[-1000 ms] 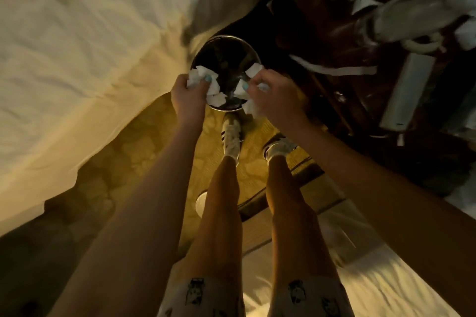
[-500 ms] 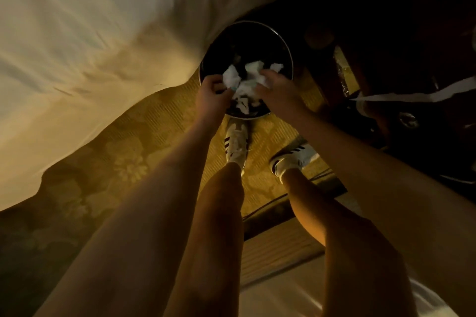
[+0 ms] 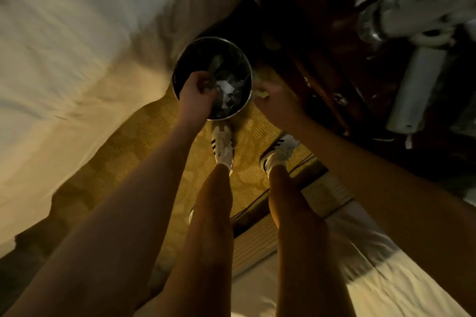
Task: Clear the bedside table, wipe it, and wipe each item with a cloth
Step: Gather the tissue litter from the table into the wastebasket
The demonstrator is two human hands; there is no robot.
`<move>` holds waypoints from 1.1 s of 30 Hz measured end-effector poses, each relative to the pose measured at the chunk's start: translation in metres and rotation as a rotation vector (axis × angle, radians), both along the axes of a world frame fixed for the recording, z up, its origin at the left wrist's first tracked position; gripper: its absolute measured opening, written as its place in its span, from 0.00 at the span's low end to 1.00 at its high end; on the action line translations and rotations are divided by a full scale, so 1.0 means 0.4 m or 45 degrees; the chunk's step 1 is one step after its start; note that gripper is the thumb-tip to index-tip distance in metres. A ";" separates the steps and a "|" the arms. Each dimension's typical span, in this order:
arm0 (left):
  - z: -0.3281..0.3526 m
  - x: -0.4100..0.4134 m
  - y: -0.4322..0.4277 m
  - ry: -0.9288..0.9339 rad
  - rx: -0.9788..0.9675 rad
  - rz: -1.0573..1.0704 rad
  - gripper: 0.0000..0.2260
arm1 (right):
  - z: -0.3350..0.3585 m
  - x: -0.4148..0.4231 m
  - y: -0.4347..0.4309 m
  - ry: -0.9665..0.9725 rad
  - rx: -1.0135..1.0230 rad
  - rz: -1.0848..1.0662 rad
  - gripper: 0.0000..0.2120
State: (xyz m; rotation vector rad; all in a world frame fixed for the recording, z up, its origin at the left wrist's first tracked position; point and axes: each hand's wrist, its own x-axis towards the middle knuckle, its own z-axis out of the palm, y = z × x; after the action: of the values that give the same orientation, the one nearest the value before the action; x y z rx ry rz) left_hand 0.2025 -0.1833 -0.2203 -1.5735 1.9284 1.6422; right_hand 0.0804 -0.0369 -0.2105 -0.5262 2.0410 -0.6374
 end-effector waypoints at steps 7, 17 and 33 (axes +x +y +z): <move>0.149 -0.154 0.104 0.132 -0.069 -0.363 0.17 | 0.182 -0.038 0.183 0.023 0.049 -0.245 0.14; 0.235 -0.253 0.339 0.245 -0.064 -0.645 0.16 | 0.291 -0.015 0.487 0.366 0.168 -0.752 0.13; 0.191 -0.272 0.511 0.219 -0.161 -0.527 0.12 | 0.170 -0.113 0.590 0.676 0.155 -0.471 0.16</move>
State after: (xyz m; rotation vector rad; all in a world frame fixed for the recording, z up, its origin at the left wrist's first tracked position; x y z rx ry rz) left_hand 0.0936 0.0212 -0.1439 -0.9968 2.2922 1.5415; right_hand 0.0353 0.1990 -0.1425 -0.2595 2.6979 -0.6261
